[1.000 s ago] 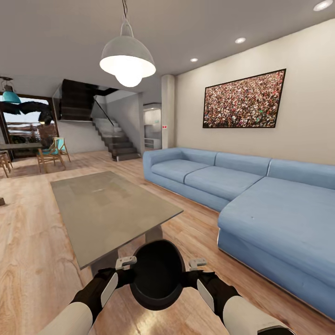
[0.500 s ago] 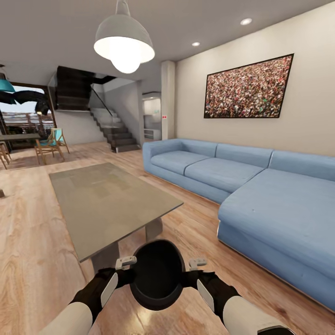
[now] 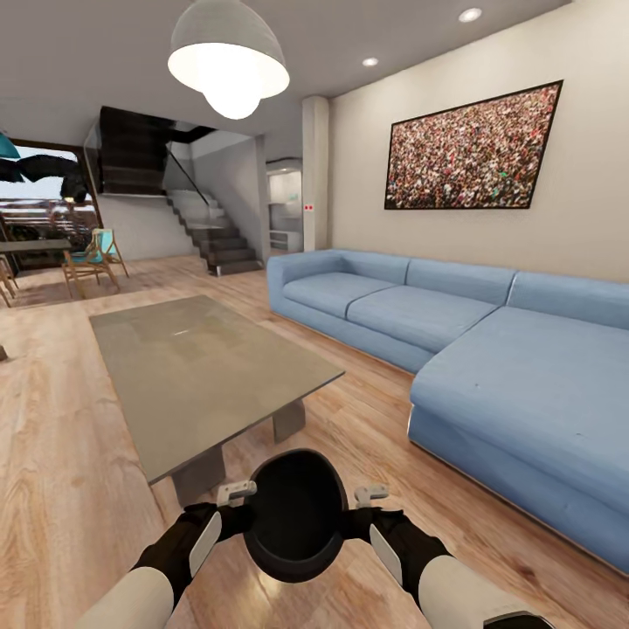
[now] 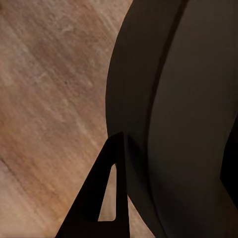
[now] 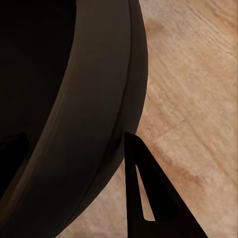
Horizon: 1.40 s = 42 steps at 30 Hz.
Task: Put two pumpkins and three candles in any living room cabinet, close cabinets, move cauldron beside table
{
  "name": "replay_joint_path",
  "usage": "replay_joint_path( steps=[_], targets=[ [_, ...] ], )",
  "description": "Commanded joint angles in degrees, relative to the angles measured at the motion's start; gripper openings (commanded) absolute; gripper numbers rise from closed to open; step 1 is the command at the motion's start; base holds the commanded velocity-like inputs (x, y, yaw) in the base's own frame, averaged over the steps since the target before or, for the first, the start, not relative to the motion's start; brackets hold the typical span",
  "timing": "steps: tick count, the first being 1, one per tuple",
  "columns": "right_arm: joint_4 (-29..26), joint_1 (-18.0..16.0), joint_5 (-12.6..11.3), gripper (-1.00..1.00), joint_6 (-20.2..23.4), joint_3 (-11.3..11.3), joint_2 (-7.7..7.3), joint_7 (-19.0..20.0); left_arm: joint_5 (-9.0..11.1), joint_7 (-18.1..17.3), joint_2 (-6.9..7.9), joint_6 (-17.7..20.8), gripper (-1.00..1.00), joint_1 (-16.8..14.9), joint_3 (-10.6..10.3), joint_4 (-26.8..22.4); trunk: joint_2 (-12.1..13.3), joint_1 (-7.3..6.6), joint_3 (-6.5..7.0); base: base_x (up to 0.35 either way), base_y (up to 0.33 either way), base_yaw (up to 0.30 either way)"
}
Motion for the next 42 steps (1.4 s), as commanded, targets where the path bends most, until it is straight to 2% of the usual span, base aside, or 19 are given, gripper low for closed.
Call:
replay_joint_path(
  steps=[1,20,33,42],
  targets=[
    [-0.78,-0.05,-1.3,-1.0,0.34,-0.43,0.0,4.33,0.17,-0.01,-0.06,0.39,-1.0,0.0,0.44,-0.12,-0.03,-0.02,-0.02,0.0,0.0,0.031],
    [-0.78,-0.05,-1.3,-1.0,0.35,-0.42,0.0,4.33,0.16,-0.01,-0.01,0.4,-1.0,0.0,0.44,-0.12,-0.03,-0.02,0.91,0.0,0.0,0.203],
    [-0.78,-0.05,-1.3,-1.0,0.35,-0.42,0.0,4.33,0.16,-0.01,-0.09,0.4,-1.0,0.0,0.44,-0.12,-0.03,-0.02,0.95,0.134,0.0,0.014],
    [-0.78,-0.05,-1.3,-1.0,0.35,-0.42,0.0,4.33,0.16,-0.01,-0.09,0.36,-1.0,-0.01,0.44,-0.12,-0.05,0.01,0.73,0.023,0.0,0.0]
  ],
)
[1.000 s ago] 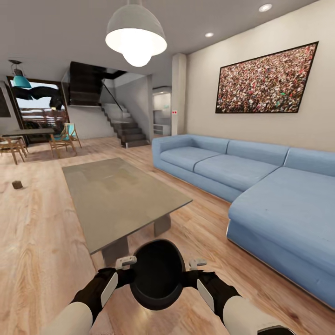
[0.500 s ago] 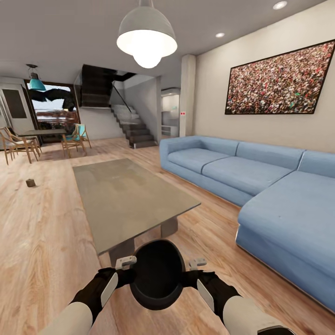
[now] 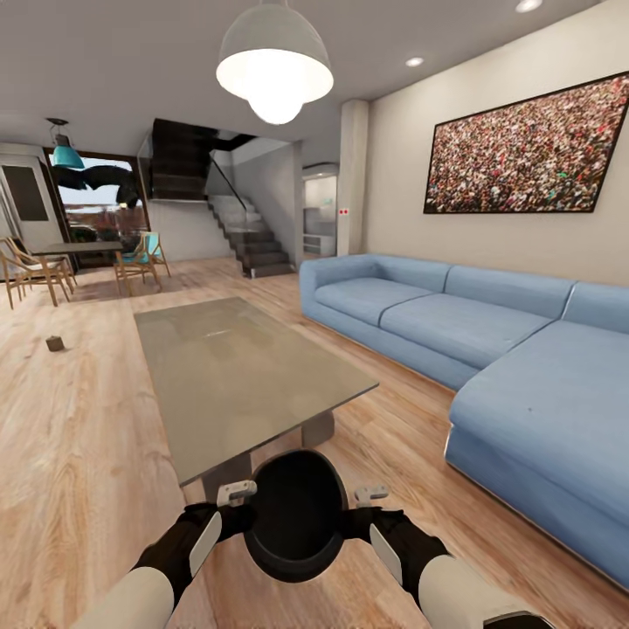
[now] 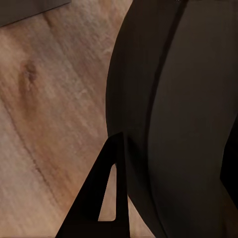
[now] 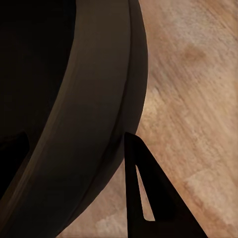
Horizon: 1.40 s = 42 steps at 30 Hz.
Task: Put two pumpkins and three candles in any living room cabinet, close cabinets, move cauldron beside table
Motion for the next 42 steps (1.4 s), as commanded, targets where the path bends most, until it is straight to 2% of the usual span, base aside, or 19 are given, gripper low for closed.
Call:
replay_joint_path(
  steps=[1,13,30,42],
  targets=[
    [-0.71,-0.05,-1.29,-1.0,0.34,-0.39,0.0,4.36,0.32,-0.01,-0.05,0.36,-1.0,0.0,0.37,-0.08,-0.05,0.0,-0.29,0.0,0.0,0.0],
    [-0.71,-0.05,-1.29,-1.0,0.34,-0.39,0.0,4.36,0.3,-0.01,-0.05,0.37,-1.0,0.0,0.37,-0.08,-0.21,0.31,-2.94,0.0,0.0,0.0],
    [-0.72,-0.05,-1.29,-1.0,0.34,-0.39,0.0,4.36,0.34,-0.01,0.04,0.41,-1.0,0.0,0.37,-0.08,-0.21,0.31,-2.77,0.002,0.0,0.051],
    [-0.75,-0.05,-1.29,-1.0,0.34,-0.4,0.0,4.36,0.36,-0.01,-0.04,0.41,-1.0,0.0,0.37,-0.08,-0.21,0.31,-2.76,0.112,0.0,0.001]
  ],
)
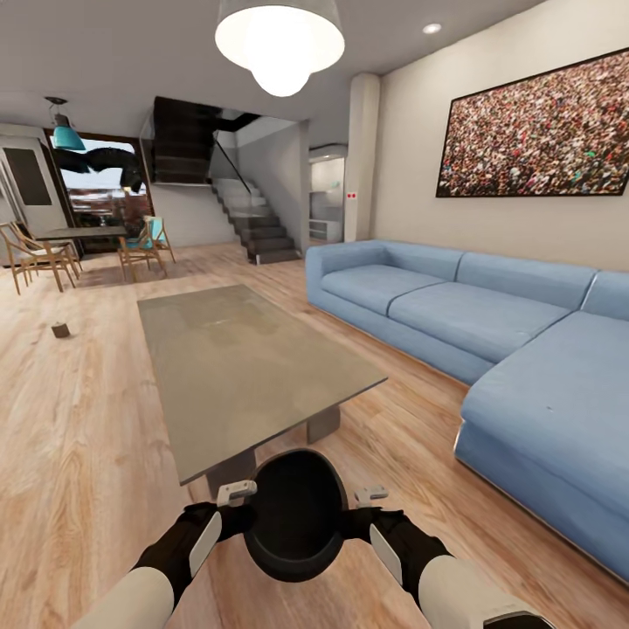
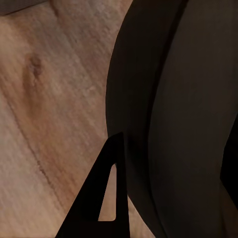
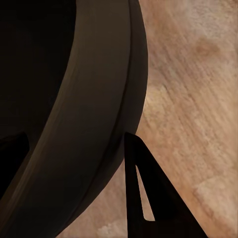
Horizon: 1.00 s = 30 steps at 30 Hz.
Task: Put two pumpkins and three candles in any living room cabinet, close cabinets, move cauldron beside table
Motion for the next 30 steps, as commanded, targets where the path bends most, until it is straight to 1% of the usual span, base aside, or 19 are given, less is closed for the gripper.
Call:
replay_joint_path(
  steps=[1,9,14,24,30],
  targets=[
    [-0.76,-0.04,-1.3,-1.0,0.34,-0.38,0.0,4.35,0.36,-0.01,-0.05,0.39,-1.0,0.01,0.37,-0.08,-0.03,-0.01,-0.06,0.051,0.0,0.0],
    [-0.74,-0.04,-1.3,-1.0,0.34,-0.38,0.0,4.35,0.33,-0.01,-0.05,0.39,-1.0,0.01,0.37,-0.08,-0.03,-0.01,-0.06,0.073,0.0,0.0],
    [-0.76,-0.04,-1.3,-1.0,0.34,-0.38,0.0,4.35,0.32,0.03,-0.05,0.36,-1.0,0.01,0.37,-0.07,-0.03,-0.01,-0.06,0.147,0.0,0.0],
    [-0.74,-0.04,-1.3,-1.0,0.34,-0.38,0.0,4.35,0.29,0.0,-0.05,0.32,-1.0,0.01,0.37,-0.08,-0.03,-0.01,-0.06,0.014,0.0,0.0],
    [-0.75,-0.04,-1.3,-1.0,0.34,-0.38,0.0,4.35,0.31,-0.01,-0.05,0.31,-1.0,0.01,0.37,-0.08,-0.11,0.15,-1.38,0.0,0.0,0.0]
  ],
)
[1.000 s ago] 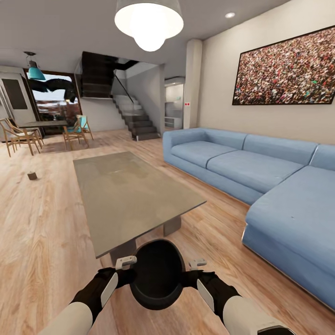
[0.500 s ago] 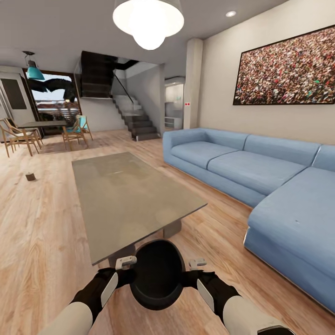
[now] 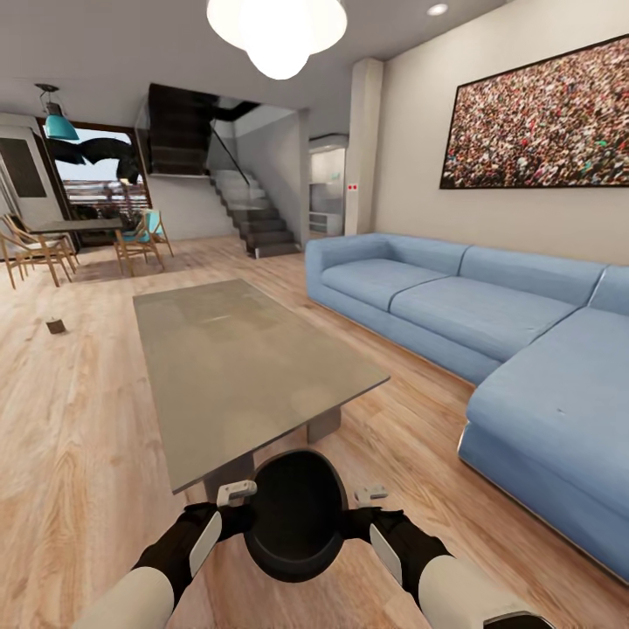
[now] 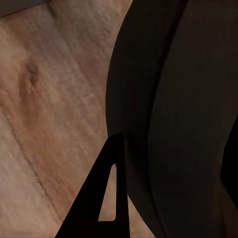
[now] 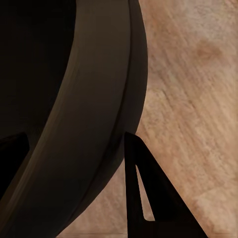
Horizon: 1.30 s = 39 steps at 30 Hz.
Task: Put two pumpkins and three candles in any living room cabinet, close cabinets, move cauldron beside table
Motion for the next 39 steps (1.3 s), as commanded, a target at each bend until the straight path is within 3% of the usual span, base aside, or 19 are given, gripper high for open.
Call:
replay_joint_path(
  steps=[1,19,25,31,39],
  targets=[
    [-0.78,-0.05,-1.29,-1.0,0.34,-0.39,0.0,4.36,0.3,-0.01,-0.05,0.37,-1.0,-0.01,0.38,-0.13,-0.05,0.0,-0.28,0.0,0.0,0.0],
    [-0.77,-0.05,-1.29,-1.0,0.34,-0.39,0.0,4.45,0.3,-0.02,-0.05,0.37,-1.0,-0.01,0.38,-0.13,-0.24,0.36,-3.38,0.0,0.0,0.0],
    [-0.77,-0.05,-1.29,-1.0,0.34,-0.39,0.0,4.44,0.33,-0.02,-0.05,0.37,-1.0,-0.01,0.38,-0.13,-0.24,0.36,-3.38,0.0,0.0,0.0],
    [-0.77,-0.05,-1.29,-1.0,0.34,-0.4,0.0,4.43,0.32,-0.02,-0.05,0.37,-1.0,-0.01,0.38,-0.13,-0.32,0.52,-4.71,0.0,0.0,0.0],
    [-0.77,-0.05,-1.29,-1.0,0.34,-0.39,0.0,4.37,0.32,-0.02,-0.05,0.37,-1.0,-0.01,0.38,-0.13,-0.32,0.52,-4.71,0.0,0.0,0.0]
  ],
)
